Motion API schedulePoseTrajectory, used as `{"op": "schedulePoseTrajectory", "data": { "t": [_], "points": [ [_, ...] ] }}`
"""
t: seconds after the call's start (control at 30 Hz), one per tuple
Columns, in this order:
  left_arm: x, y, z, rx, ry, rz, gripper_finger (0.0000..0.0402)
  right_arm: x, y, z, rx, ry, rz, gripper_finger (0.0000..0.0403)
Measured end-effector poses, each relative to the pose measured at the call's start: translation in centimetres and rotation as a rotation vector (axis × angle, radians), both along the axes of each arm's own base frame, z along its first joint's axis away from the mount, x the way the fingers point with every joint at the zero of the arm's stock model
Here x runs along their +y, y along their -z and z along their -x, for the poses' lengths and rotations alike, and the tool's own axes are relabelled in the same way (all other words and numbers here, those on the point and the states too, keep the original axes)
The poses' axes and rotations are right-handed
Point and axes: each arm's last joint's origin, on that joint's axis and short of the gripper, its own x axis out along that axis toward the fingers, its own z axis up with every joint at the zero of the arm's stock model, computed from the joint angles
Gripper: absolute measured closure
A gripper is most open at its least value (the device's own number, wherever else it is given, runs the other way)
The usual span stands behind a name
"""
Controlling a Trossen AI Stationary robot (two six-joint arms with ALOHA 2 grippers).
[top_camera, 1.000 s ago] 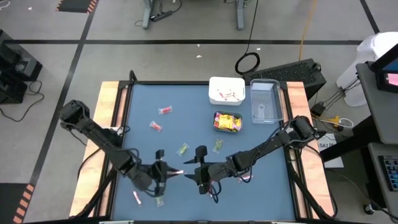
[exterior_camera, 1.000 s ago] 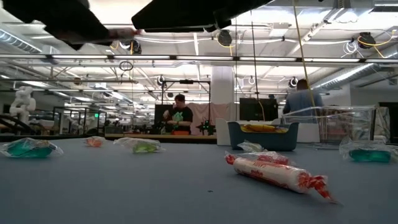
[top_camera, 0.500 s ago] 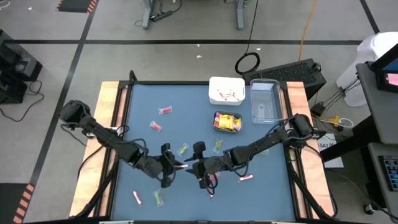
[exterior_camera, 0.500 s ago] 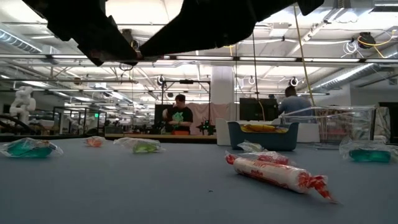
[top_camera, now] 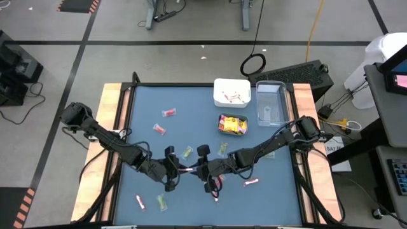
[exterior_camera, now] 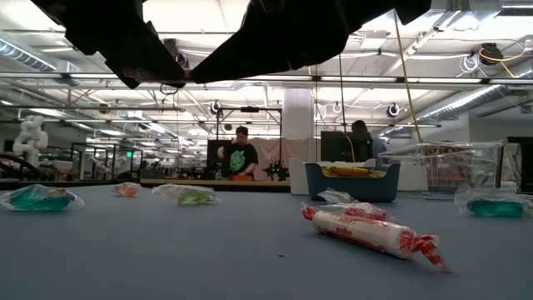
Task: Sort candy
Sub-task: Put the middle left white candy into the white bin
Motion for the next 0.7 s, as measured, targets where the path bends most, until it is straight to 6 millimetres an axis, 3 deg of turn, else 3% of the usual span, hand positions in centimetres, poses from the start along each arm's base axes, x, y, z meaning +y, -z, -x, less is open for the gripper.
{"op": "schedulePoseTrajectory", "data": {
  "t": [0.43,0.6,0.7],
  "points": [
    [-0.09,-0.14,-0.08,-0.015,0.002,0.010,0.0345,-0.02,-0.02,-0.01,-0.002,0.008,-0.010,0.0371],
    [-0.17,-0.16,-0.05,-0.017,0.005,0.011,0.0340,-0.02,-0.02,-0.01,-0.001,0.008,-0.010,0.0370],
    [-0.48,-0.26,0.04,-0.029,0.014,0.015,0.0316,0.00,0.01,0.01,0.003,0.002,-0.010,0.0366]
  ]
}}
